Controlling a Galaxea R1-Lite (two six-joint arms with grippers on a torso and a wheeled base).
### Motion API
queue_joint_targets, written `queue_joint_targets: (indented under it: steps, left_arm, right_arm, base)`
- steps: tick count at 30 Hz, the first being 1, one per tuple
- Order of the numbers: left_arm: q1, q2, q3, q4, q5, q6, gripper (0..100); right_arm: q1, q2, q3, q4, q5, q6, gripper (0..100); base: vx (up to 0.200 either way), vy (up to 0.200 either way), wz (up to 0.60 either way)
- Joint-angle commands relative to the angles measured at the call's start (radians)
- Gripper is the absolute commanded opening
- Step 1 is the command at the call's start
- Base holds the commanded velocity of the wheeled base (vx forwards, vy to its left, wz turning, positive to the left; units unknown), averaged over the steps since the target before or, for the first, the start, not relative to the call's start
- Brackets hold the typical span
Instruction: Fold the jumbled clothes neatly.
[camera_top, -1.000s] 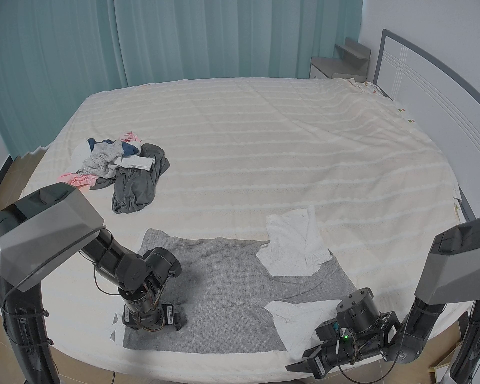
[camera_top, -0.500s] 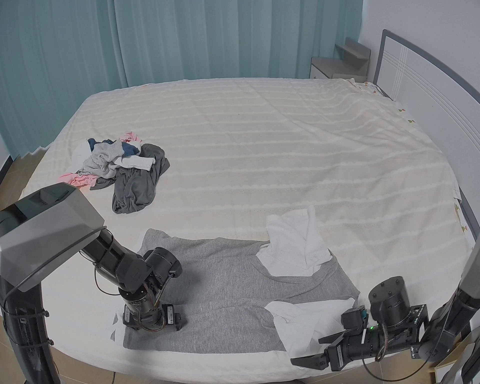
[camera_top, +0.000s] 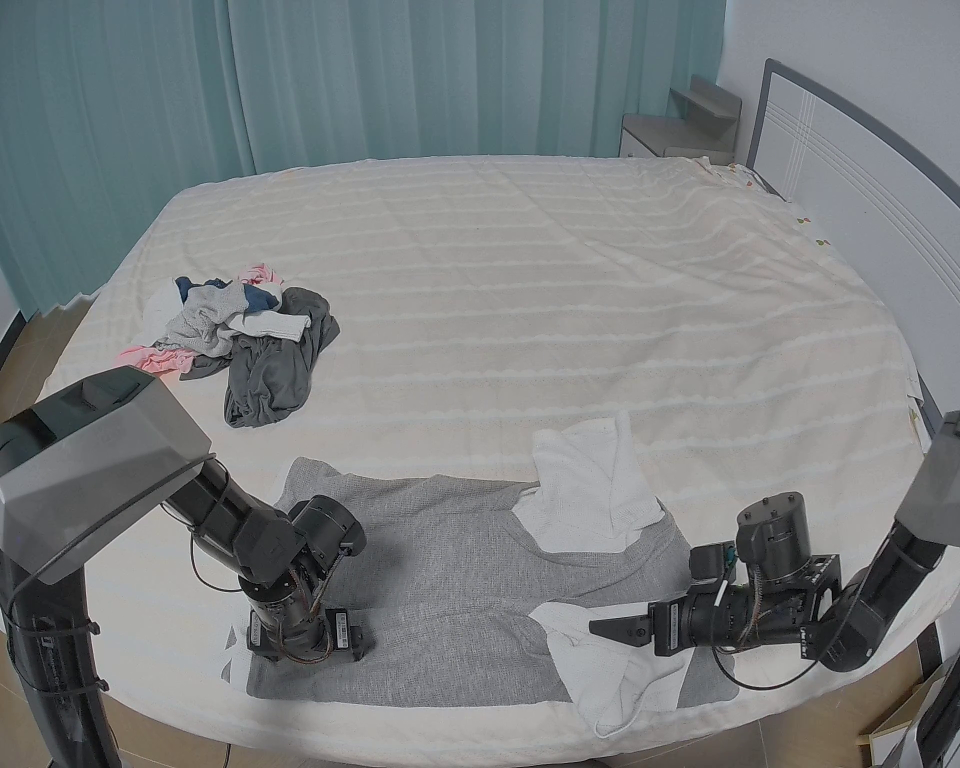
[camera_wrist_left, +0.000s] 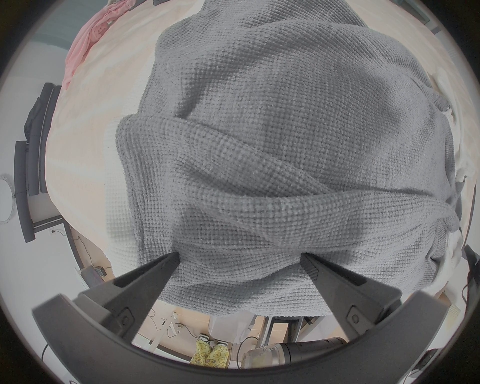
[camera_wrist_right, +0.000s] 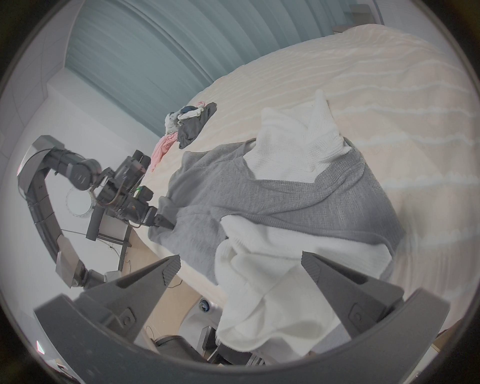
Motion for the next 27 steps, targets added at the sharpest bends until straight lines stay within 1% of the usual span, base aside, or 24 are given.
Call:
queue_joint_targets:
  steps: [1, 6, 13, 22, 26, 27]
  left_arm:
    - [0.000, 0.002, 0.000, 0.000, 0.000, -0.001, 100]
    - [0.000, 0.002, 0.000, 0.000, 0.001, -0.001, 100]
    - [0.000, 0.002, 0.000, 0.000, 0.001, -0.003, 100]
    - [-0.002, 0.003, 0.000, 0.000, 0.001, -0.003, 100]
    - [-0.002, 0.003, -0.002, 0.000, 0.001, -0.003, 100]
    - [-0.002, 0.002, -0.002, 0.000, 0.001, -0.003, 100]
  right_arm:
    - [0.008, 0.118, -0.055, -0.002, 0.002, 0.002, 100]
    - [0.023, 0.119, -0.058, -0.002, 0.002, 0.002, 100]
    - [0.073, 0.013, 0.012, -0.002, 0.002, 0.002, 100]
    - [0.109, -0.016, 0.045, -0.002, -0.001, 0.000, 100]
    - [0.138, -0.020, 0.068, -0.002, -0.001, 0.003, 100]
    - [0.156, -0.019, 0.083, -0.002, 0.000, 0.006, 100]
  base:
    - [0.000, 0.000, 0.00]
    - [0.000, 0.000, 0.00]
    - [0.000, 0.000, 0.00]
    - [0.000, 0.000, 0.00]
    - [0.000, 0.000, 0.00]
    - [0.000, 0.000, 0.00]
